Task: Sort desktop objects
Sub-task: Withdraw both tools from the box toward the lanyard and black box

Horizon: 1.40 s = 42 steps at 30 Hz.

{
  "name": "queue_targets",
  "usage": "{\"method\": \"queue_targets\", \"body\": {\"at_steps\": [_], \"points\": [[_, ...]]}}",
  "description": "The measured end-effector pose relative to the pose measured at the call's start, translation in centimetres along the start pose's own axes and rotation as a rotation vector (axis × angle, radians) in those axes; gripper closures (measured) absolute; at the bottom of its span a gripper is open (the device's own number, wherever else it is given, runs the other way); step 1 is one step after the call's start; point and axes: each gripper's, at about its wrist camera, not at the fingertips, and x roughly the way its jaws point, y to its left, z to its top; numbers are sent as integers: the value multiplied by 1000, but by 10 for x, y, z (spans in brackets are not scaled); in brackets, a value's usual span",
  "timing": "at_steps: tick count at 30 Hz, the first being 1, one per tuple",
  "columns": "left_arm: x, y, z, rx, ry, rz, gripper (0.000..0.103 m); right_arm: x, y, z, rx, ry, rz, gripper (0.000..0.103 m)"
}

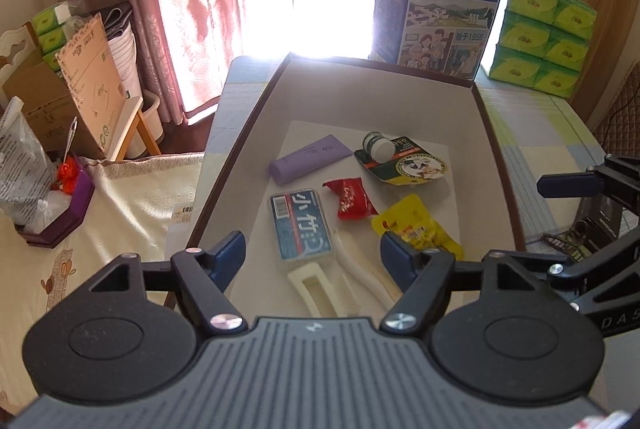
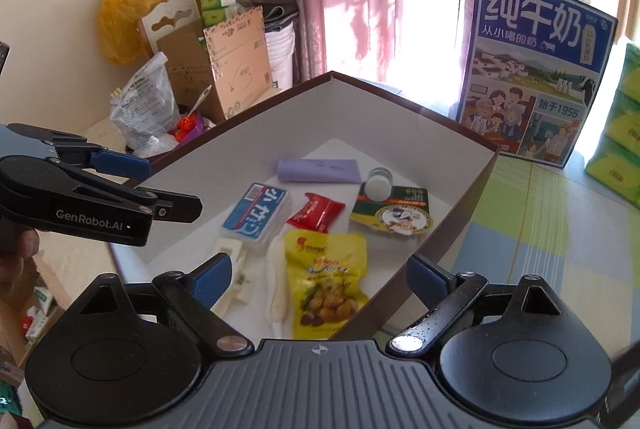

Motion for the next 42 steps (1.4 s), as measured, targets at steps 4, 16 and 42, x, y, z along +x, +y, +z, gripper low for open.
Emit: {"method": "queue_targets", "body": {"at_steps": [4, 16, 42], "points": [[-18, -5, -10, -11, -10, -6, 30, -15, 7, -8, -2, -9, 9, 11], [-57, -25, -39, -43, -9, 0, 29, -56, 18, -34, -16, -13, 12, 9], [-85, -121, -104, -23, 129, -40, 29, -119, -25, -121, -10, 99, 49, 8]]}}
